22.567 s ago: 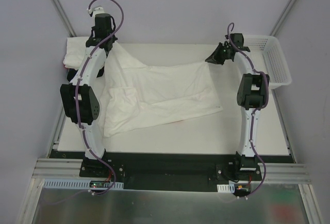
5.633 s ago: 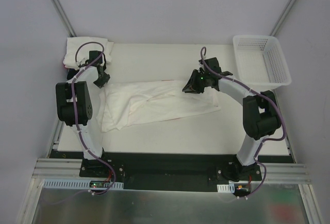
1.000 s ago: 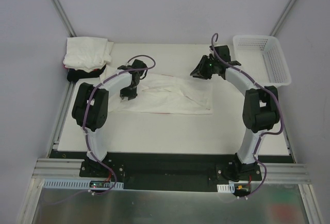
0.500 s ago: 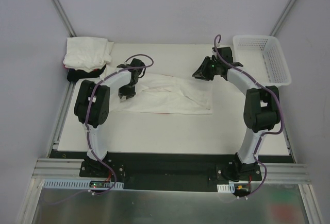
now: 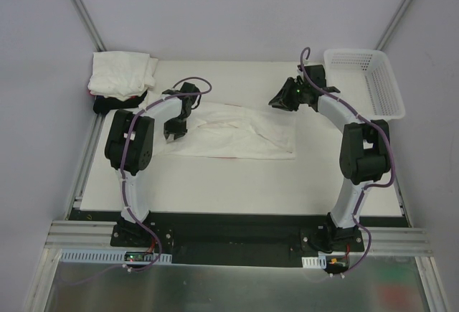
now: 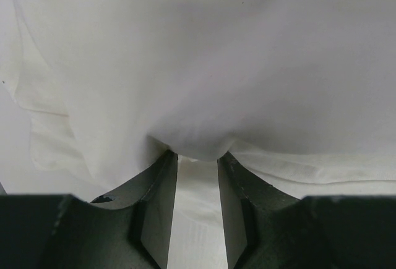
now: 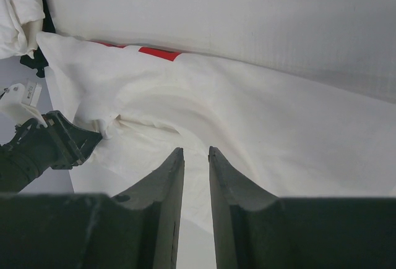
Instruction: Fold and stack the t-shirts
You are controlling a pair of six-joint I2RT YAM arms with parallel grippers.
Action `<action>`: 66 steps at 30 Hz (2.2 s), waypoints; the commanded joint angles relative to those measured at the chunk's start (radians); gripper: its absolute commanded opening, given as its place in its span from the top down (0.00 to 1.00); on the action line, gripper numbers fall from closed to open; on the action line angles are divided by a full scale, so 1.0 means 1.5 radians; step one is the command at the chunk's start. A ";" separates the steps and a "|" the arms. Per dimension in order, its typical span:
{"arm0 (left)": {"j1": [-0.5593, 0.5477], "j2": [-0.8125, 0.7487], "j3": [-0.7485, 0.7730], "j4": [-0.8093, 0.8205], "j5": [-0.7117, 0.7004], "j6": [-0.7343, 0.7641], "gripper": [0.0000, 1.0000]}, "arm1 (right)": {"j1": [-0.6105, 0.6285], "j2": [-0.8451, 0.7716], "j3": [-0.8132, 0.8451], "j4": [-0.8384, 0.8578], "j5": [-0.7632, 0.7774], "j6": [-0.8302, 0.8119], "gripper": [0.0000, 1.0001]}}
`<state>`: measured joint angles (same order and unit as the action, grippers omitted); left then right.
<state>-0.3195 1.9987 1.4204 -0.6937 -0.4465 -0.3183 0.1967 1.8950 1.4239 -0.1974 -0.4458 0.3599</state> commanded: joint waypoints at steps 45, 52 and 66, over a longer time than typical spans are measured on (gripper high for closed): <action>-0.008 0.048 0.049 -0.024 -0.003 0.024 0.73 | -0.017 -0.037 -0.025 0.043 -0.025 0.017 0.75; -0.008 0.049 0.044 -0.024 0.001 0.017 0.86 | -0.020 -0.035 -0.028 0.045 -0.026 0.020 0.76; -0.008 0.046 0.054 -0.024 -0.002 0.013 1.00 | -0.022 -0.036 -0.034 0.049 -0.026 0.021 0.78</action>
<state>-0.3367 2.0609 1.4818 -0.7071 -0.4461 -0.2955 0.1715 1.8931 1.3769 -0.1593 -0.4618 0.3828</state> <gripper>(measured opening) 0.007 0.227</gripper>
